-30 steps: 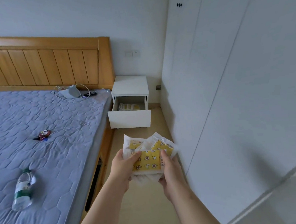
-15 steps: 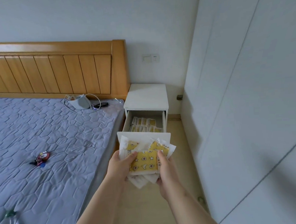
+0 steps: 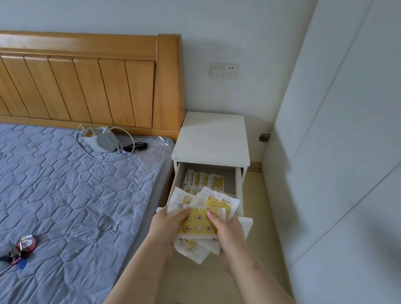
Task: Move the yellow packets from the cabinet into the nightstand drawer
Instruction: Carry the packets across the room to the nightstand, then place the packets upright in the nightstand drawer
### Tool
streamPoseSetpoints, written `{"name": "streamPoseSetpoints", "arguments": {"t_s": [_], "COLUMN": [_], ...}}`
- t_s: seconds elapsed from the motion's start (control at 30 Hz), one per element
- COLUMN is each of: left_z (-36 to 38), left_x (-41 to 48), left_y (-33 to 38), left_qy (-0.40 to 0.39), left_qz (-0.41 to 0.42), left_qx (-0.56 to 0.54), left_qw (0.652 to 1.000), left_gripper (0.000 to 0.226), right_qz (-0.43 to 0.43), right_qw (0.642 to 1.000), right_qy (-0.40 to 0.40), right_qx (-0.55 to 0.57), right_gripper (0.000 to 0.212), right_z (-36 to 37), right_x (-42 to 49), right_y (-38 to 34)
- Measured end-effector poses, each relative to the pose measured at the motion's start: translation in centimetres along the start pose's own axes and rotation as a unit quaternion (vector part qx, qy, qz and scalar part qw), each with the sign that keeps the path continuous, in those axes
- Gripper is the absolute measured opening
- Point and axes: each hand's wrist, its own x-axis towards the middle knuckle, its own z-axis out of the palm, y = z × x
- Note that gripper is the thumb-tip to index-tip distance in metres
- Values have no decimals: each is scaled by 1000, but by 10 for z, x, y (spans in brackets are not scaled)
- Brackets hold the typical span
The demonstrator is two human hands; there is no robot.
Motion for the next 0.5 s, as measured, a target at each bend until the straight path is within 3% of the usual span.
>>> {"name": "streamPoseSetpoints", "arguments": {"t_s": [0.27,0.43,0.5], "left_z": [29,52,60], "left_x": [153,247,287], "left_y": [44,19,-4], "left_qy": [-27,-31,-37], "left_qz": [-31,-56,-76], "left_qx": [44,59,36], "left_qw": [998,996,996], "left_gripper": [16,14,23], "right_qz": [3,9,3], "right_qw": [999,998,997], "right_qy": [46,64,61], "right_qx": [7,-20,-46], "right_gripper": [31,29,25], "right_z": [23,3,-9], "right_x": [153,246,286], "right_y": [-16,13,33]}}
